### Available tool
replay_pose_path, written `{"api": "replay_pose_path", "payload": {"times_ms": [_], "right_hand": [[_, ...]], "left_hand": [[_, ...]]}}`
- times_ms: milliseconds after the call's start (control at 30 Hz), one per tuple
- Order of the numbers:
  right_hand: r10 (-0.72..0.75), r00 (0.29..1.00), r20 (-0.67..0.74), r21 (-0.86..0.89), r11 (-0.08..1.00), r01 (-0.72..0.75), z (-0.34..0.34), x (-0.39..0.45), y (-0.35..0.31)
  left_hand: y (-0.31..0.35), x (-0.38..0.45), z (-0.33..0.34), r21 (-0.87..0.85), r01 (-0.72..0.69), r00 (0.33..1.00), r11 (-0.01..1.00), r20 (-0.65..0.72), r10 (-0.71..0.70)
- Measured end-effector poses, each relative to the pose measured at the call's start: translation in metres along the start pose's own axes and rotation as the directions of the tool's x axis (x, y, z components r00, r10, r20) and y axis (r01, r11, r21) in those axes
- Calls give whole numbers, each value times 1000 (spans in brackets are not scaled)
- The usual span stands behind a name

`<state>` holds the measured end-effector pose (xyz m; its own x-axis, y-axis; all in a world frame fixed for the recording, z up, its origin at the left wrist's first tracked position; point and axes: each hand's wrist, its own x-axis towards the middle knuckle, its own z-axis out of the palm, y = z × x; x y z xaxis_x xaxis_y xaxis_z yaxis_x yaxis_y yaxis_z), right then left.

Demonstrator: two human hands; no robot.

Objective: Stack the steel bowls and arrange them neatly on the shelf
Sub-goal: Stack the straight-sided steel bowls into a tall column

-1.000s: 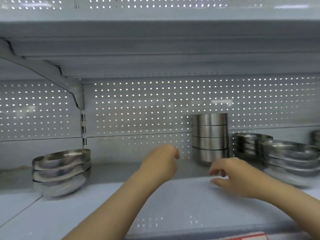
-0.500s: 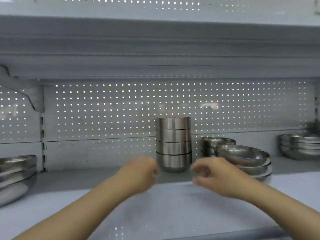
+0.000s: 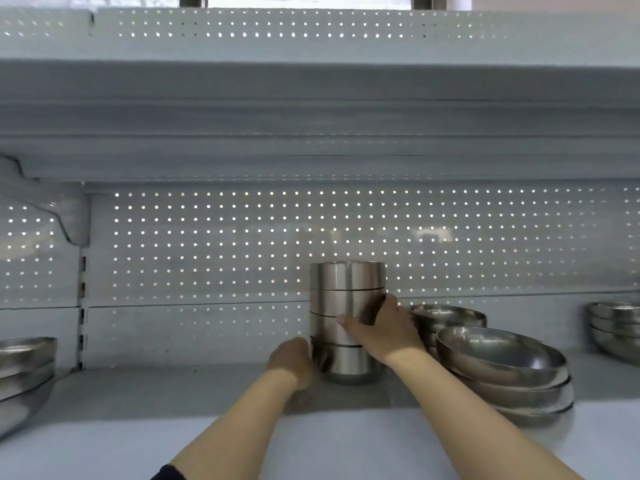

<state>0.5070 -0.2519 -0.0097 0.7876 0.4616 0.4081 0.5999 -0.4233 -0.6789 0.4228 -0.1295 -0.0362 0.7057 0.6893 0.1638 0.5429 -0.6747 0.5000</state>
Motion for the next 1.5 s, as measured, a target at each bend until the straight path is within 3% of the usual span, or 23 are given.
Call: {"api": "replay_pose_path", "payload": {"times_ms": [100, 300, 433, 800, 1167, 1500], "right_hand": [[5, 999, 37, 97, 995, -8, 0, 4, 3], [46, 997, 69, 242, 968, -62, 8, 3, 11], [107, 989, 103, 271, 954, -131, 10, 3, 16], [88, 995, 42, 401, 911, -97, 10, 2, 16], [64, 997, -36, 361, 931, -47, 14, 10, 19], [57, 998, -14, 376, 925, -47, 16, 11, 22]], "left_hand": [[-6, 8, 10, -278, 24, 990, 960, 140, 15], [-2, 6, 12, -406, -16, 986, 914, 144, 82], [-5, 8, 15, -402, -31, 986, 915, 138, 94], [-9, 14, 23, -439, -58, 984, 897, 128, 126], [-6, 16, 28, -424, -89, 988, 901, 81, 135], [-11, 22, 30, -451, -95, 984, 888, 90, 151]]}}
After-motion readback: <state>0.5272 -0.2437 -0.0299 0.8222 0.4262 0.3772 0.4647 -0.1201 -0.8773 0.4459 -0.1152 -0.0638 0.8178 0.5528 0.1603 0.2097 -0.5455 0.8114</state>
